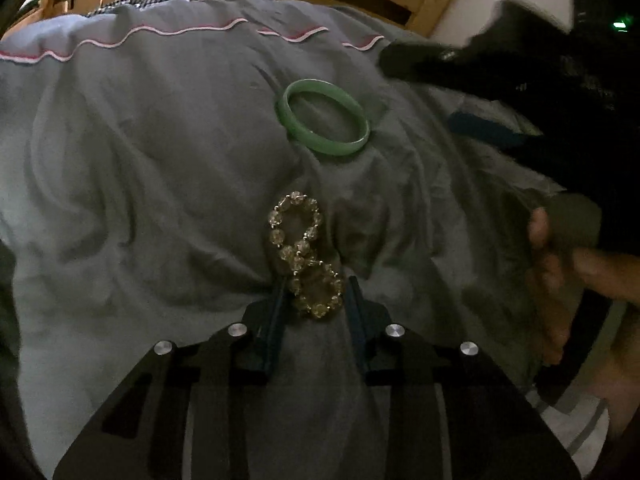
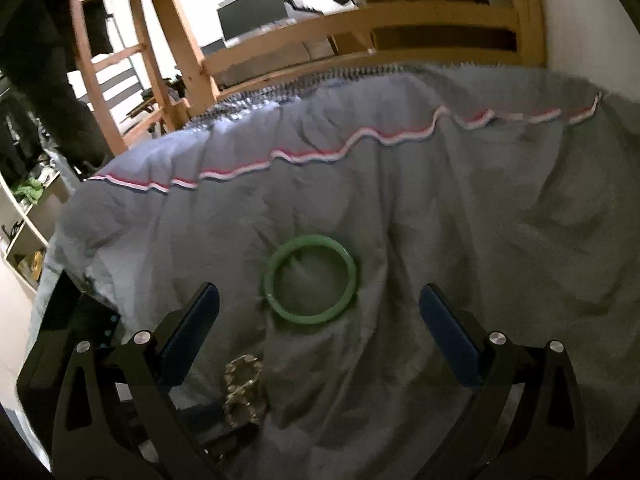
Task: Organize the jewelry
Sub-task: 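Close the left tool on the gold crystal bracelet and lift it, then lower the right tool onto the green jade bangle and close on its rim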
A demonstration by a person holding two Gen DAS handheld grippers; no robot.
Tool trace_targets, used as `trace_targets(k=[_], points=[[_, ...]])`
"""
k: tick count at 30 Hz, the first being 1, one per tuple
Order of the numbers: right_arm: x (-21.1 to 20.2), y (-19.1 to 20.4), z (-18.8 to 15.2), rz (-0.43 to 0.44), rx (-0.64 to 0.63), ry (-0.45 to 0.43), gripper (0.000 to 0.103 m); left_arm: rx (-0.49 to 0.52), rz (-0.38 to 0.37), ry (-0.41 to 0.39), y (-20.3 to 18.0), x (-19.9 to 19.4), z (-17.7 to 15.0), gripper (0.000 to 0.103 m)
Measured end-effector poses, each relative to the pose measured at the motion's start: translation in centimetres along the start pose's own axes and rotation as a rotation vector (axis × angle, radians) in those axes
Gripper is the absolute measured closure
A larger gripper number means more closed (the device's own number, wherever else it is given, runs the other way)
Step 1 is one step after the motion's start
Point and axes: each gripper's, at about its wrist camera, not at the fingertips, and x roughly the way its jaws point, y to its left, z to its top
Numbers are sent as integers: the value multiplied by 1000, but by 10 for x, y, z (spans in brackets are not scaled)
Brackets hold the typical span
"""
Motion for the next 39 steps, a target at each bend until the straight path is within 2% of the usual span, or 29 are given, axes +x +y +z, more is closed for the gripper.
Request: trace_targets(k=[2, 4, 8, 11, 13, 16, 18, 24, 26, 28, 33, 36, 39], points=[[10, -2, 0, -8, 5, 14, 11, -8, -8, -2, 2, -1, 0, 81], [20, -2, 0, -24, 0, 32, 27, -22, -14, 1, 5, -3, -1, 85], [37, 0, -8, -12, -15, 78, 31, -39, -16, 8, 8, -6, 0, 95], [44, 2, -15, -58, -44, 86, 43, -45, -3, 19, 9, -9, 0, 95], [44, -1, -15, -81, -35, 79, 59, -40, 11, 14, 8, -14, 0, 95], [40, -8, -14, -76, 2, 69, 73, -32, 29, 4, 4, -20, 0, 95], [39, -10, -14, -70, 11, 66, 75, -32, 30, -10, 5, -26, 1, 95], [47, -13, -13, -75, 17, 81, 72, -32, 47, -20, 9, -33, -2, 95], [46, -12, -13, -84, 13, 71, 78, -25, 60, -25, 6, -33, -1, 95], [42, -9, -12, -79, -1, 43, 91, -21, 63, -33, 3, -35, 2, 95], [28, -10, -6, -55, 16, -20, 101, -21, 72, -64, 3, -44, 6, 95], [17, -4, 0, -46, 10, -57, 101, -22, 78, -79, 4, -49, 7, 95], [15, 4, 1, -5, -1, -39, 99, -22, 79, -86, 4, -54, 4, 95]])
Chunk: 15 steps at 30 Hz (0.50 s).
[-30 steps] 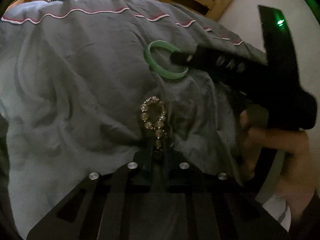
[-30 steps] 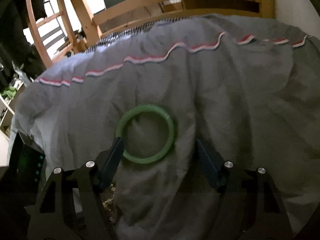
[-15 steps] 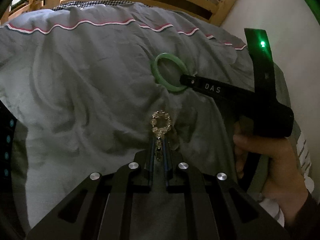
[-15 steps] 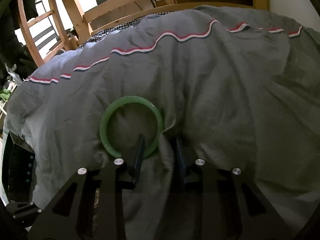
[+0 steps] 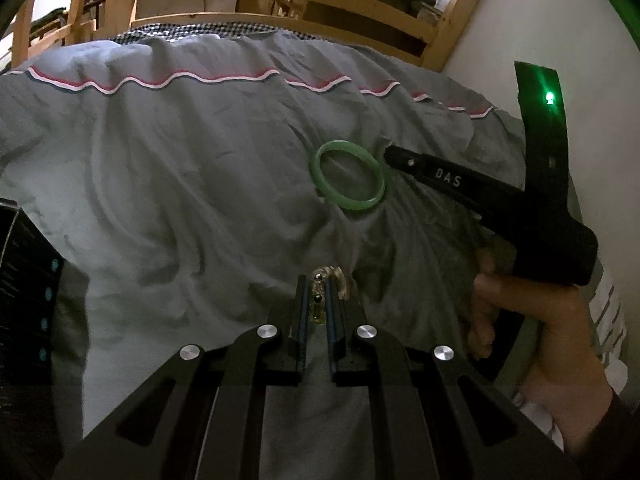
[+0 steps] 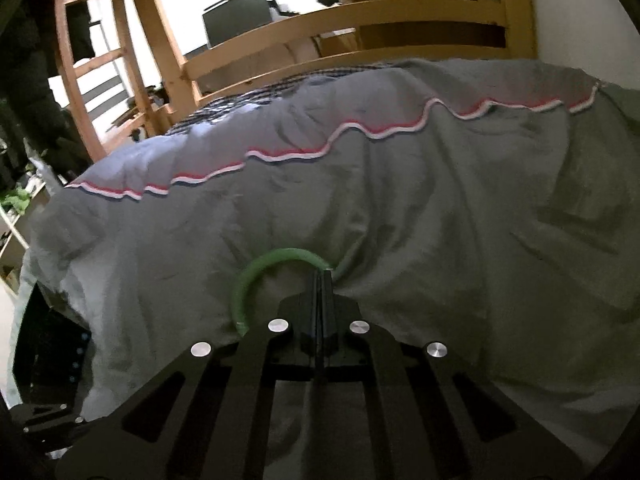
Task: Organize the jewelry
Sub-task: 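Lower the right tool onto the green jade bangle and close on its rim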
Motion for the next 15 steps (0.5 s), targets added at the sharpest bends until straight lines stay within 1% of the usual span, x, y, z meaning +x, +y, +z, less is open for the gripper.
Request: trace_targets(k=[2, 3, 4, 5, 6, 7, 8, 11, 12, 13, 14, 15], points=[[0, 10, -2, -1, -31, 1, 98, 4, 6, 0, 0, 0, 0, 95], [0, 17, -3, 0, -69, 0, 93, 4, 8, 0, 0, 0, 0, 95], [-1, 21, -4, -2, -97, -5, 80, 2, 8, 2, 1, 0, 0, 95], [-3, 27, -5, -3, -130, -24, 70, 1, 9, 2, 1, -1, 0, 95], [-7, 31, -7, 5, -146, -43, 48, 0, 11, 3, 1, -1, 0, 95], [-11, 34, -8, 14, -162, -66, 34, -1, 12, 4, 1, 0, 1, 95], [-12, 39, -9, 19, -182, -76, 33, -1, 13, 3, 2, -1, 1, 95], [-5, 45, -13, 14, -228, -35, 35, -4, 11, 3, 2, -1, 1, 95], [2, 44, -16, 2, -234, -4, 38, -4, 12, 4, 2, 0, 1, 95], [8, 43, -18, -4, -233, 18, 45, -4, 12, 7, 1, 1, 0, 95], [16, 40, -20, 1, -225, 48, 50, -4, 13, 9, 1, 2, 0, 95], [23, 37, -23, 15, -215, 73, 60, -5, 13, 11, 1, 2, 0, 95]])
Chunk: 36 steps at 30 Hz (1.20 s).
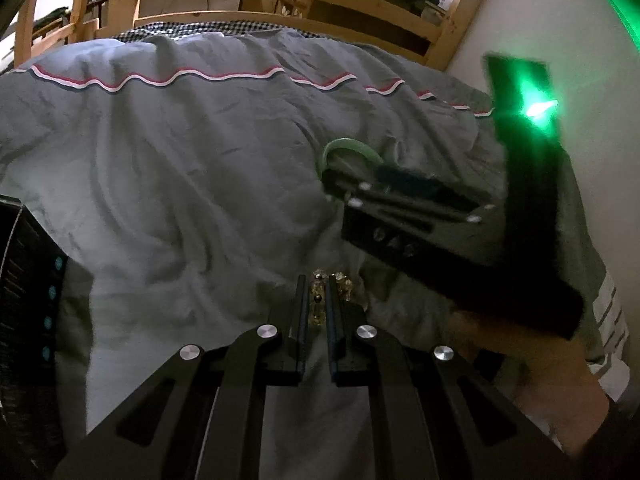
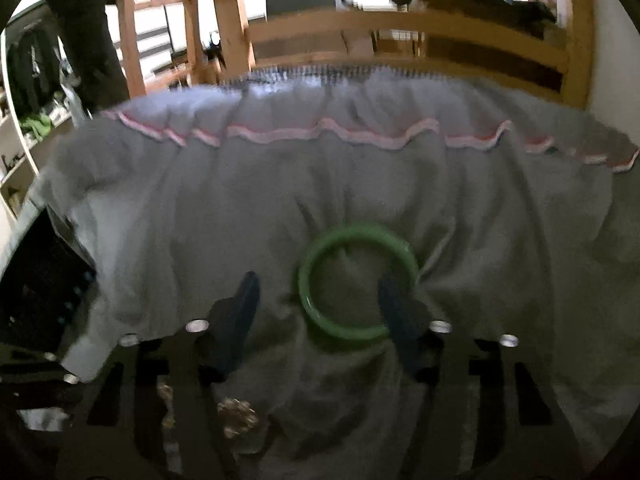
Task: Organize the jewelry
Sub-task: 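Lower the right tool onto the green jade bangle and close on its rim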
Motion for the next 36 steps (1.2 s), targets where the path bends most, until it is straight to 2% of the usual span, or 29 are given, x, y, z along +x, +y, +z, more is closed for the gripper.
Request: trace_targets(k=[1, 4, 6, 7, 8, 12, 14, 15, 18, 21, 24, 26, 28, 31, 36], points=[[4, -1, -2, 8, 3, 13, 72, -2, 1, 3, 0, 1, 0, 95], [6, -5, -5, 40, 17, 19, 84, -5, -4, 8, -1, 2, 0, 95], [3, -9, -3, 115, 58, 5, 92, -1, -4, 5, -1, 1, 1, 95], [-1, -11, -2, 177, 87, -16, 94, -1, -7, 3, -1, 0, 1, 95], [-3, -11, 0, 202, 97, -23, 96, -2, -8, 1, -1, 0, 1, 95], [-5, 4, -1, 152, 32, -23, 96, -5, -9, -3, 0, -1, 2, 95], [2, 10, -2, 77, -17, 16, 94, -3, -5, 1, -1, 0, 1, 95], [4, 12, -2, 74, -28, 26, 91, -1, -5, 3, -1, 1, 0, 95], [7, 12, -6, 27, -44, 33, 49, 5, -6, 14, -3, 4, 0, 95], [3, 5, -5, 53, -4, 12, 48, 5, -6, 18, -2, 5, 1, 95], [10, -3, -6, 53, 32, 41, 49, -1, -12, 6, -1, 2, 3, 95], [13, -7, -7, 51, 50, 59, 55, -3, -10, -1, 0, 0, 4, 95], [12, -10, -7, 84, 74, 66, 81, -3, 0, -4, 0, -3, 4, 95], [9, -7, -6, 114, 69, 57, 91, 0, 1, -24, -1, -11, 6, 95], [3, -7, -3, 227, 135, 17, 95, 0, 2, -41, -1, -17, 9, 95]])
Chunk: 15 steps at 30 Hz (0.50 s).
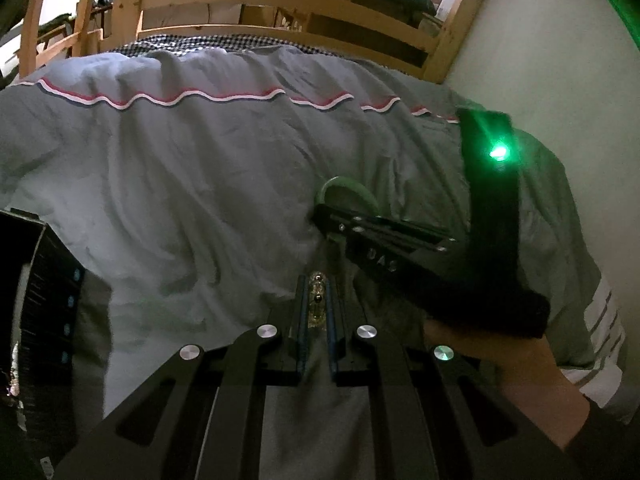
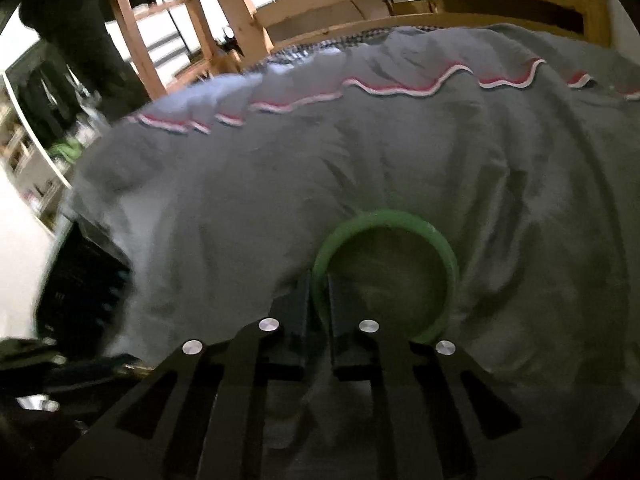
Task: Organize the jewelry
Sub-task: 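Lower the right tool onto the green jade bangle and close on its rim, then carry the gold bracelet with the left tool while the right tool carries the jade bangle to the box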
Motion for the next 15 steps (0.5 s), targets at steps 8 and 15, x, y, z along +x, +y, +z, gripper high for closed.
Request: trace_targets(k=[8, 15], points=[[-16, 5, 9, 69, 52, -61, 95, -7, 5, -31, 3, -13, 3, 95], [-31, 27, 16, 54, -12, -92, 95, 1, 58, -35, 4, -25, 8, 95]])
